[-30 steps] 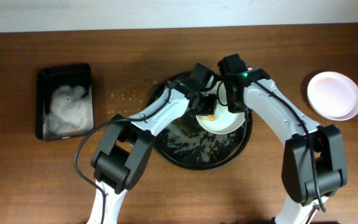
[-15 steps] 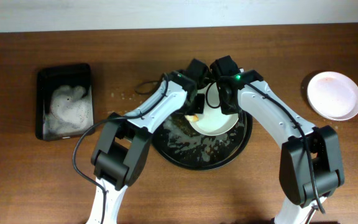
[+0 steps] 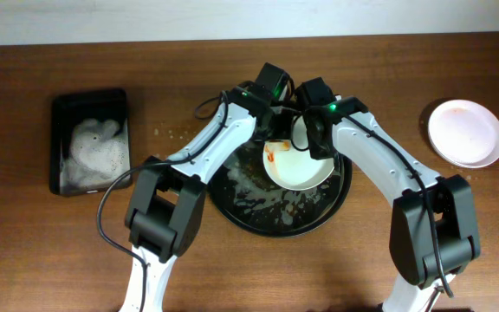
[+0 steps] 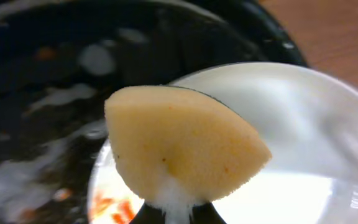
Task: Clean dirty plates on tray and stack at the side
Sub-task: 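Scrub the white plate's sauce smear with the sponge in the left gripper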
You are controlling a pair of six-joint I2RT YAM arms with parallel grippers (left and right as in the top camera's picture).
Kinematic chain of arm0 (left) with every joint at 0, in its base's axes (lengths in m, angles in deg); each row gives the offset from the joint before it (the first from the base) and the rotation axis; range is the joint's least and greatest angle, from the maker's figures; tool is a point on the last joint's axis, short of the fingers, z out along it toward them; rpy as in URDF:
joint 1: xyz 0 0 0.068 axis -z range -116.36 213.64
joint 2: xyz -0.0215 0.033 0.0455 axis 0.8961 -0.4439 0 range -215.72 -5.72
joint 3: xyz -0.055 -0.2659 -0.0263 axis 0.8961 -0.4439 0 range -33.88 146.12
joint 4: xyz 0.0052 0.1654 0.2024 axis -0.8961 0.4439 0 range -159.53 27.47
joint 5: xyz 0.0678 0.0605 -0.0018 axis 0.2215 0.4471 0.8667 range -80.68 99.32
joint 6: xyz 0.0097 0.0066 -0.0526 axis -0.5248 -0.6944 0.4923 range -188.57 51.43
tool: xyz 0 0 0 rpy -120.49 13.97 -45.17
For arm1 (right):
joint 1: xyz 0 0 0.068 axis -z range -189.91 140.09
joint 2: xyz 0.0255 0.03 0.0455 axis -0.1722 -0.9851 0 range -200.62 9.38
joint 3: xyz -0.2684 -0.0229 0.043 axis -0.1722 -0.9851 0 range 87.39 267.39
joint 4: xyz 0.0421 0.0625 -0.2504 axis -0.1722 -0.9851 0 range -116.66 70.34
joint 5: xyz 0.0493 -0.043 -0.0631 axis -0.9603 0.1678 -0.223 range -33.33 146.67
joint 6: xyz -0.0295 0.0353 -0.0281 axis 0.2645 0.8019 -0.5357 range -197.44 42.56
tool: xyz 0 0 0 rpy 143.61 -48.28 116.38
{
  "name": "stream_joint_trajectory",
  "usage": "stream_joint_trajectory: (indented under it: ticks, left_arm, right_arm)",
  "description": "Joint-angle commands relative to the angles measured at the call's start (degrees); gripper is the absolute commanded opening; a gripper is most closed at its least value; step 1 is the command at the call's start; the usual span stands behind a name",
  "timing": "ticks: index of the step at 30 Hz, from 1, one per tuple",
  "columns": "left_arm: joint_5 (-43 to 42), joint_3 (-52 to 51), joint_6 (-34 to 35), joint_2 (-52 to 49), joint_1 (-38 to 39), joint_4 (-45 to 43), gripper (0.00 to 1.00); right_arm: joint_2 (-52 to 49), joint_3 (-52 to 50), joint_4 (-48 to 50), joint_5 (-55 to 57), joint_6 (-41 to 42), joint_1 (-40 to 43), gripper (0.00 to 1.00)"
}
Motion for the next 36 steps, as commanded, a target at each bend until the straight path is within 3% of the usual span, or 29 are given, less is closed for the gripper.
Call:
stream_joint_trajectory:
  ticks: [1,9,21,28,32,36]
  left_arm:
    - [-4.24,-4.72,2.23,-0.55,2.67,-2.82,0.04]
    - [0.55,-14.69,3.15,-0.63,3.08,-12.48,0.04]
    - [21.73,-12.92,-1.53,-0.5,3.17,-2.97,0.01]
    - [29.09,-6.69,-1.53,0.04,2.93,5.07,0.01]
    - [29.07,-4.96,-1.51,0.9,1.53,6.6,0.01]
    - [23.54,-4.96,-1.46,1.03,-0.55,7.45,0.01]
  right_arm:
    - [0.68,1.18,-0.28,1.73,-0.11,0.33,0.04]
    - [0.68,1.18,-0.31,1.7,-0.13,0.31,0.04]
    - [0.68,1.18,-0.33,1.86,-0.15,0.33,0.04]
    - [2.45,1.38,-1.64,6.88,-0.17,0.33,0.04]
    - [4.37,1.55,-2.75,11.06,-0.24,0.33,0.04]
    - [4.63,2.25,-4.79,13.27,-0.37,0.33,0.04]
